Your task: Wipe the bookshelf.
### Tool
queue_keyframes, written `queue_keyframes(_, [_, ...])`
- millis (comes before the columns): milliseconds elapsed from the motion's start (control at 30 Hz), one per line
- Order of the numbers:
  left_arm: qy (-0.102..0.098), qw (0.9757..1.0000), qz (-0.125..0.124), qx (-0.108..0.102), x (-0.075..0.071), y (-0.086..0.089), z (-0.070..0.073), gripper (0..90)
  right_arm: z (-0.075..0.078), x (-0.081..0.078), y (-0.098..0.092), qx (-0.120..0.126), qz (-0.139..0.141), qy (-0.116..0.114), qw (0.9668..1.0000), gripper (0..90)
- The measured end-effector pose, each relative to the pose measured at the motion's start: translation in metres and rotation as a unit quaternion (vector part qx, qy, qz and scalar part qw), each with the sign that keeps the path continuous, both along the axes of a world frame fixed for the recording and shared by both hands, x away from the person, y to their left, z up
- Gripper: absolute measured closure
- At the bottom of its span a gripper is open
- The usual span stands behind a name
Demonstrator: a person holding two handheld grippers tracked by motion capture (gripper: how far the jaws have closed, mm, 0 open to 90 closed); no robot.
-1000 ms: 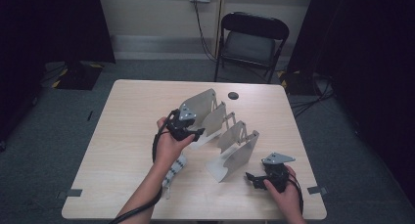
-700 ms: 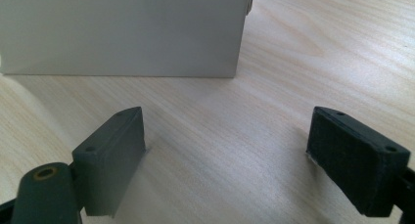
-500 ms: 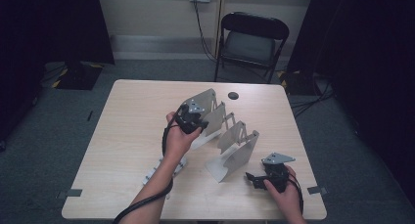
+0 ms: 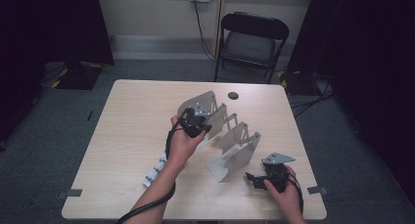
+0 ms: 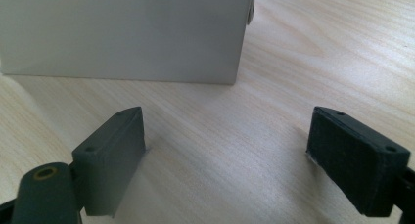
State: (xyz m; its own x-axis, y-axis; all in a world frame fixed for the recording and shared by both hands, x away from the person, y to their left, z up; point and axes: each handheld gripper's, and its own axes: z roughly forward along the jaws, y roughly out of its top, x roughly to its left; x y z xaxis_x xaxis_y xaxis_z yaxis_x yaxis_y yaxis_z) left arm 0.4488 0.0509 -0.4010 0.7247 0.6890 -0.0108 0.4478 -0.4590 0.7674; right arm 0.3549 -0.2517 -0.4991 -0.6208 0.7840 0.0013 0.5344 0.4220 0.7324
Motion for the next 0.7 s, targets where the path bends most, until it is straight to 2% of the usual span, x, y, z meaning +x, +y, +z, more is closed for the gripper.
queue_keyframes(100, [-0.001,0.9999,0.003,-0.015,0.000,0.004,-0.002,86.8,0.000,0.000,0.000,0.000,0.000,0.000,1.0000,13.6])
queue_keyframes(133, [-0.006,0.9999,0.002,-0.011,0.000,0.006,-0.002,83.5,0.000,0.000,0.000,0.000,0.000,0.000,1.0000,13.6])
queue_keyframes(233, [-0.003,0.9999,0.007,-0.014,-0.003,0.014,-0.004,73.7,0.000,0.000,0.000,0.000,0.000,0.000,1.0000,13.6])
queue_keyframes(333, [0.004,0.9999,0.009,-0.011,-0.006,0.029,-0.008,68.2,0.000,0.000,0.000,0.000,0.000,0.000,1.0000,13.6])
queue_keyframes(500, [0.005,0.9996,0.027,-0.002,-0.008,0.049,-0.012,65.0,0.000,0.000,0.000,0.000,0.000,0.000,1.0000,13.5])
queue_keyframes(567, [0.009,0.9993,0.035,-0.007,-0.006,0.056,-0.012,64.8,0.000,0.000,0.000,0.000,0.000,0.000,1.0000,13.6])
queue_keyframes(633, [0.002,0.9990,0.045,0.000,-0.004,0.062,-0.009,63.5,0.000,0.000,0.000,0.000,0.000,0.000,1.0000,13.6])
queue_keyframes(700, [0.001,0.9986,0.053,-0.002,-0.001,0.066,-0.007,61.7,0.000,0.000,0.000,0.000,0.000,0.000,1.0000,13.6])
